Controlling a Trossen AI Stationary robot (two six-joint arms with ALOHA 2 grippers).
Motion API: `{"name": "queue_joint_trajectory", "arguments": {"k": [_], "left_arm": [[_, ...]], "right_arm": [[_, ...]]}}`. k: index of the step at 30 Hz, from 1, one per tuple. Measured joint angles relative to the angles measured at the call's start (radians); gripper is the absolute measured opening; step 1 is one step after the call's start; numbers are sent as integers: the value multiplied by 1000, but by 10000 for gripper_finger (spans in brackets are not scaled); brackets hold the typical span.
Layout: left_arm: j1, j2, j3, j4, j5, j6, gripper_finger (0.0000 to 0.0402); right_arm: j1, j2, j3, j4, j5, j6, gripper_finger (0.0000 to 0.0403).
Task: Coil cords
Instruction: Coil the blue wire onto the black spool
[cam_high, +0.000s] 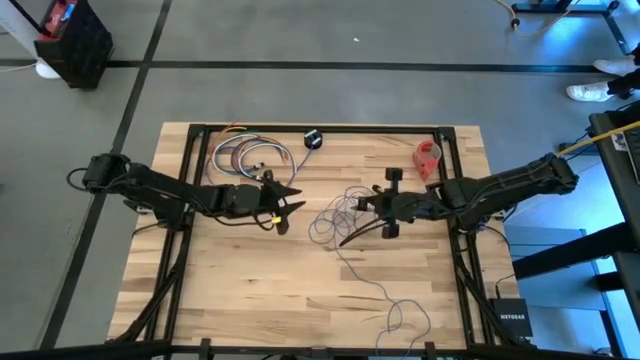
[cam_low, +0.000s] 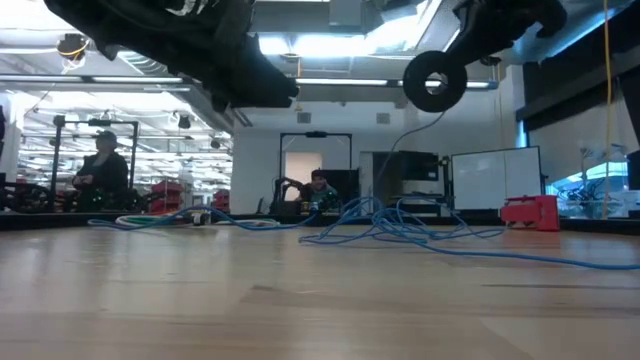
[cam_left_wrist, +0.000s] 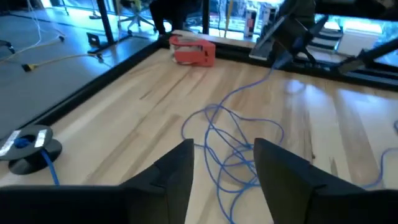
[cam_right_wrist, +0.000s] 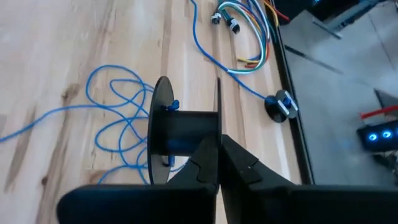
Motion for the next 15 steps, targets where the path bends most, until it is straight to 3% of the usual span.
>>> {"name": "queue_joint_trajectory", "arguments": {"k": [5,15], "left_arm": [[-26,0,0,4,0,-1,158],[-97,-1,39,26,0,107,137]], "right_arm": [[0,0,-6,-3,-32,58,3],[0,63,-6,109,-81,1,3]]}}
